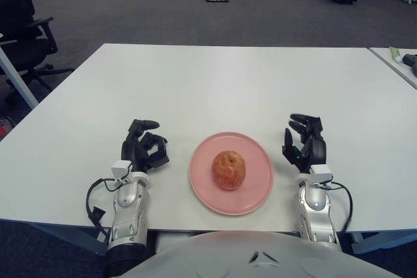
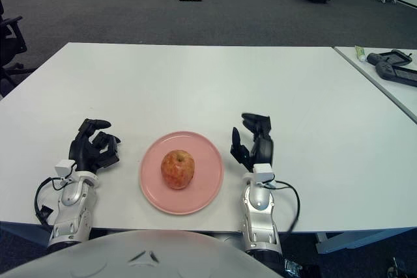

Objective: Put the apple into the plate.

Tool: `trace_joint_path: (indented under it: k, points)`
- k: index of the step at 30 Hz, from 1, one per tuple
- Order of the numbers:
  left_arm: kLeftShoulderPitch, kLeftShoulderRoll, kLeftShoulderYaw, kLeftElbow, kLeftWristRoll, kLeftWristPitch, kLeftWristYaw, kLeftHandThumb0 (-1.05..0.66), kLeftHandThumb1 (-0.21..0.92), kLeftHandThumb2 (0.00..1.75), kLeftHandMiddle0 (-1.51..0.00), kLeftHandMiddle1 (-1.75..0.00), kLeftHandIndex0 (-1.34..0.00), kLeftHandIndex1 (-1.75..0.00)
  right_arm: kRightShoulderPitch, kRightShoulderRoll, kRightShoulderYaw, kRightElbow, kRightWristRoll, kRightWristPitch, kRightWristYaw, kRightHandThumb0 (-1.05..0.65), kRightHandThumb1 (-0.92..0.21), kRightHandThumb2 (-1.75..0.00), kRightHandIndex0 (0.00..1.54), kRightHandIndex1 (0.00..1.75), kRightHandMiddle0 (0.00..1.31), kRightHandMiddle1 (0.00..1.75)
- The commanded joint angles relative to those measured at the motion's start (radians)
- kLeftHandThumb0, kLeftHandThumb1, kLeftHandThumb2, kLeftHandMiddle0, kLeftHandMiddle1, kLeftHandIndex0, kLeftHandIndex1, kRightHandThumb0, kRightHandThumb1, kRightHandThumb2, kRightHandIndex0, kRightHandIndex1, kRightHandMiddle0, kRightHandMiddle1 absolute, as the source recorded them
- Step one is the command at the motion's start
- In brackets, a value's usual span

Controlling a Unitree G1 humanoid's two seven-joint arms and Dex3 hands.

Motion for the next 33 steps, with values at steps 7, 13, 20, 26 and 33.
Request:
trace_joint_path:
  k: [7,13,20,26,33]
  points:
    - [-0.002,-0.002,-0.001,0.011,-0.003,0.015,-0.002,-0.01,0.23,1.43,-0.67,-1.75,-0.45,-1.75,-0.028,-0.002,-0.001,0.086,-0.037,-0.047,-0.066,-0.38,-0.71,-0.82,0.61,1.73,0.32,1.75]
    - [-0.005,-0.003,-0.002,0.012,0.0,0.017,0.002,-0.01,0.28,1.38,-0.63,-1.75,-0.41,-1.75,-0.023,-0.001,0.008,0.118,-0.037,-0.083,-0.075,-0.38,-0.68,-0.85,0.69,1.74,0.34,1.75]
    - [-0.009,-0.007,0.0,0.017,-0.025,0.009,-0.016,-0.01,0.31,1.34,-0.61,-1.75,-0.39,-1.75,-0.01,0.008,0.005,0.131,-0.019,-0.093,-0.077,-0.39,-0.67,-0.87,0.74,1.75,0.35,1.75]
    - [-0.012,-0.006,0.001,0.021,-0.028,0.005,-0.019,-0.01,0.29,1.37,-0.63,-1.75,-0.4,-1.75,-0.001,0.021,-0.007,0.126,-0.013,-0.07,-0.098,-0.39,-0.66,-0.88,0.73,1.75,0.35,1.75]
    - [-0.01,-0.005,-0.002,0.016,-0.015,0.008,-0.009,-0.01,0.28,1.38,-0.63,-1.75,-0.41,-1.75,0.013,0.022,-0.006,0.107,-0.001,-0.051,-0.096,-0.39,-0.65,-0.89,0.7,1.75,0.36,1.75]
